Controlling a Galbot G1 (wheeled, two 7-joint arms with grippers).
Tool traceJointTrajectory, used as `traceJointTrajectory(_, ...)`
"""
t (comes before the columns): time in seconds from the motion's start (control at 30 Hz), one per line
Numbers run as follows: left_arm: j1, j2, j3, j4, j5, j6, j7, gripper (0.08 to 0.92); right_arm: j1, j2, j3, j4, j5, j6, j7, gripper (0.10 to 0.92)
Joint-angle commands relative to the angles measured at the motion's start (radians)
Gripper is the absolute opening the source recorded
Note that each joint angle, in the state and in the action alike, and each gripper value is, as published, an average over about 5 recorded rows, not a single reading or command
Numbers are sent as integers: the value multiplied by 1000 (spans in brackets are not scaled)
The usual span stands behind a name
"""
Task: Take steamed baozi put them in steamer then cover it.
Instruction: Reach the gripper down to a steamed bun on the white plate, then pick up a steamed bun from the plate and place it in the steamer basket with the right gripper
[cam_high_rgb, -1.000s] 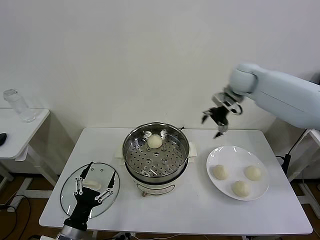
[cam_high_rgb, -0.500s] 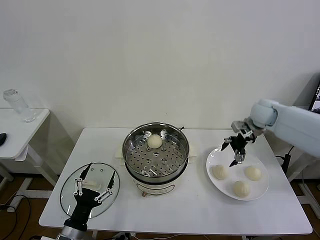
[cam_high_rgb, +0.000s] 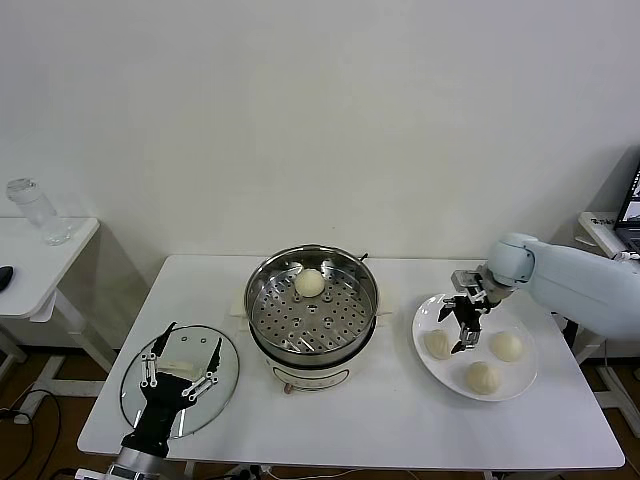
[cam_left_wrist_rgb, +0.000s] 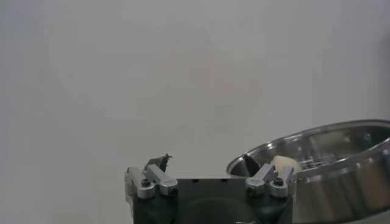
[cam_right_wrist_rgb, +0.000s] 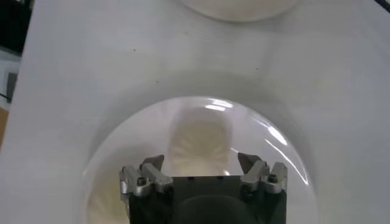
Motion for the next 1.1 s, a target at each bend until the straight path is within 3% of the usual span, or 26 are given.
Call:
traceJointTrajectory(0.03, -2, -1, -7, 3, -1, 0, 0, 823, -44, 45, 11, -41, -14, -7, 28, 823)
traceJointTrajectory(0.33, 6, 0, -8, 3, -1, -6, 0, 823, -47, 56, 12, -49, -32, -7, 11, 794)
traceJointTrajectory(0.73, 6, -2, -9, -4, -1, -4, -1, 823, 15, 52, -11, -21, -17, -12, -22, 658)
traceJointTrajectory(1.1, -1, 7, -10, -24, -1, 5, -3, 823, 424, 113, -101, -21, 63, 0, -262, 645)
